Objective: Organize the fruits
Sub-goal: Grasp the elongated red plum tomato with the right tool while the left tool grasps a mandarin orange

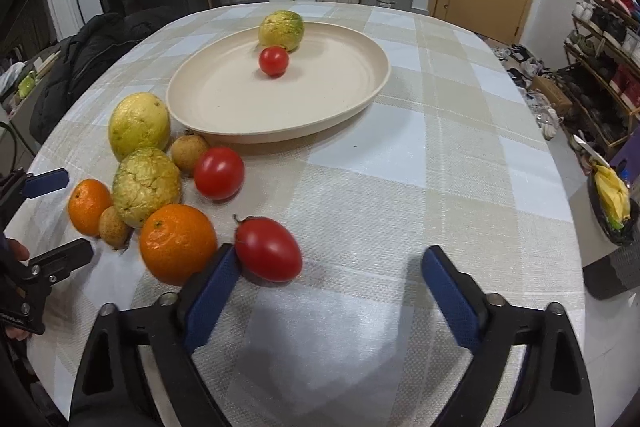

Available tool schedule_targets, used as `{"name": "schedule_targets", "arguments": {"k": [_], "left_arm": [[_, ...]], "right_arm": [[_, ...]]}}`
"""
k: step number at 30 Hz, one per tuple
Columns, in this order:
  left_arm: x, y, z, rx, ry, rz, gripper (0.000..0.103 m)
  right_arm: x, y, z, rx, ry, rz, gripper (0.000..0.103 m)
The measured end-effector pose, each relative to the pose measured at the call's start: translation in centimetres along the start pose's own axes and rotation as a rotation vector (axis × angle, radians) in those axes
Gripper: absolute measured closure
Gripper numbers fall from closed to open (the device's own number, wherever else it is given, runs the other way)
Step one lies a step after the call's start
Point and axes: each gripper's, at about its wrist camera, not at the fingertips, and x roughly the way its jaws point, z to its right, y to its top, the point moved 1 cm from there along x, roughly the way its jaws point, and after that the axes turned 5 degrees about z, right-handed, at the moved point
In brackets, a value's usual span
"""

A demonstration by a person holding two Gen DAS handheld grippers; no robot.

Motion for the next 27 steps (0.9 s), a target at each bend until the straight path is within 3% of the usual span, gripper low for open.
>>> {"name": "schedule_targets", "arguments": {"k": [3, 8, 20, 27], "left_arm": [[0.0, -0.1, 0.1, 0.007, -0.011, -0.004, 0.001], [0.0, 0.0, 0.0, -0.002, -0.015, -0.001, 0.006], [-0.1, -0.2, 0.3, -0.001, -0.070, 0.005, 0.037], [-0.5, -0.3, 1.2, 0.015, -0.128, 0.022, 0.065]], "right_arm": [[-0.3, 0.0, -0.2, -0.004, 0.027, 0.013, 0.029], [-0.5, 0.1, -0.3, 0.009, 0.058, 0.023, 0.037], [-0.8, 0.1, -0.6, 0.028, 0.113, 0.038, 0.060], [-0.9, 0.1, -0.6, 0.037, 0.151, 0.045, 0.071]]}}
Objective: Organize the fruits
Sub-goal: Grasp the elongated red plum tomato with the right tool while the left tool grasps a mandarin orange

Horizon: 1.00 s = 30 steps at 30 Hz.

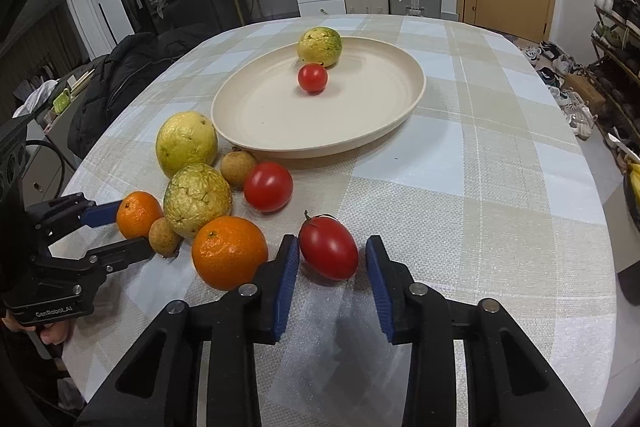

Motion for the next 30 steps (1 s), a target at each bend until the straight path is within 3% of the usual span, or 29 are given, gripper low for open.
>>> {"name": "schedule_targets", "arguments": {"k": [13, 30], "left_arm": [[-0.7, 0.3, -0.2, -0.013, 0.013, 0.042, 0.065], [-3.7, 1.8, -1.1, -0.058, 0.045, 0.182, 0.065]], "right_arm": [[-0.7, 0.2, 0.1, 0.001, -0.002, 0.031, 0.074], [-3.7, 1.4, -0.1, 0.024, 0.027, 0.173, 0.074]]}}
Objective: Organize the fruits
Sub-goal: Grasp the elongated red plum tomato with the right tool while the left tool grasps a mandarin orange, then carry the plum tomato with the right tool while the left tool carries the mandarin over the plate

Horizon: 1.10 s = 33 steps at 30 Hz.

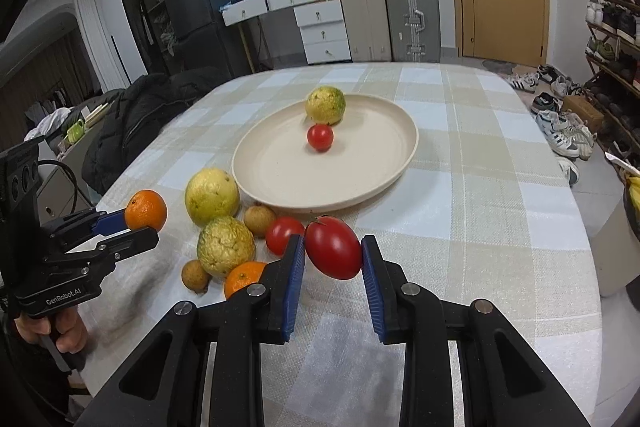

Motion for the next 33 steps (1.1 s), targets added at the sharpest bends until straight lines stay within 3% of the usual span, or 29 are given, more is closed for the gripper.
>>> {"name": "schedule_targets", "arguments": {"k": [17, 33], "left_arm": [[0.6, 3.7, 0.0, -0.027, 0.010, 0.061, 0.065], [4.5, 5.7, 2.0, -0.006, 0.010, 0.050, 0.065]], "right_arm": [[-0.6, 2.4, -0.4, 0.028, 0.036, 0.081, 0.073], [1.3, 4.1, -1.0, 0.015, 0.046, 0.061, 0.073]]}}
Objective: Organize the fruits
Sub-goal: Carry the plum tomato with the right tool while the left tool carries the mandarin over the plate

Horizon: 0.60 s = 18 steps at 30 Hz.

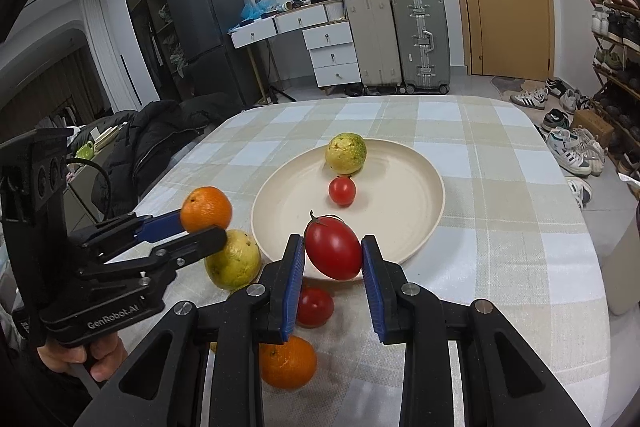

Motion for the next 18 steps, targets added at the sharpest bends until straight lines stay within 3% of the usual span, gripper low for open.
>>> {"name": "schedule_targets", "arguments": {"k": [18], "left_arm": [[4.7, 0.9, 0.5, 0.029, 0.026, -0.038, 0.065]], "right_arm": [[3.2, 0.1, 1.0, 0.035, -0.009, -0.047, 0.073]]}}
